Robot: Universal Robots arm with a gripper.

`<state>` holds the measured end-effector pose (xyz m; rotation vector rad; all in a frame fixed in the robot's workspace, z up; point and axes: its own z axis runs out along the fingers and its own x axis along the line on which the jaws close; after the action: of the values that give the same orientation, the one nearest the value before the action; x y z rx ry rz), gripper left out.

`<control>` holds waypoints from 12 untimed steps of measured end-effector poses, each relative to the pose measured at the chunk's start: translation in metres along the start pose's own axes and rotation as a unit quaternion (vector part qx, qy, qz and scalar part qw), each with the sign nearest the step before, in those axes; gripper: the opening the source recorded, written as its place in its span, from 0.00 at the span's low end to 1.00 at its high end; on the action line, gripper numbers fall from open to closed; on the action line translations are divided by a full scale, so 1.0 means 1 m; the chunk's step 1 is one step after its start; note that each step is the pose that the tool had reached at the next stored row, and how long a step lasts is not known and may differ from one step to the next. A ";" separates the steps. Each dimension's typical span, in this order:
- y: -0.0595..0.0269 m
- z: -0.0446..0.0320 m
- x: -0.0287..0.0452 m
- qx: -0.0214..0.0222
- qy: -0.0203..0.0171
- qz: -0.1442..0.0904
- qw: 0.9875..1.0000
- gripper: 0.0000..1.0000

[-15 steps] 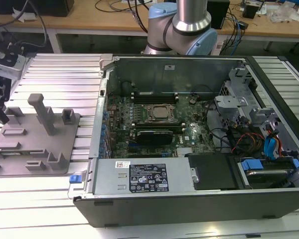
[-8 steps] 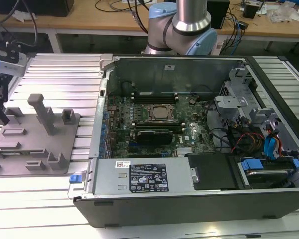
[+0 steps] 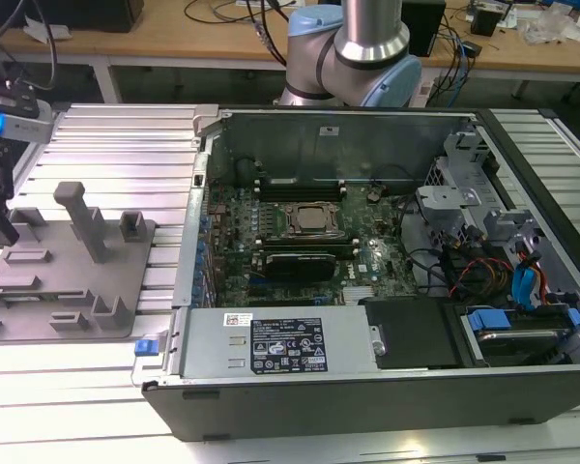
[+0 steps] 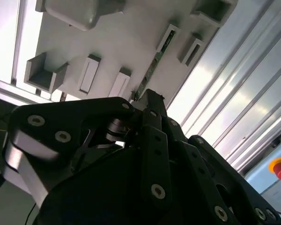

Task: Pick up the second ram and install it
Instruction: 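Pick up the second ram and move it above second insertion slot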

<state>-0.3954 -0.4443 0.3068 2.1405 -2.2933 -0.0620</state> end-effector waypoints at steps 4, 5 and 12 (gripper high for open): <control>0.0065 0.0078 0.0006 0.000 0.000 0.000 1.000 0.08; 0.0073 0.0098 0.0008 0.001 0.000 0.000 1.000 0.08; 0.0123 0.0241 0.0024 0.002 0.000 -0.012 1.000 0.08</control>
<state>-0.4086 -0.4452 0.2831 2.1707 -2.2697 -0.0558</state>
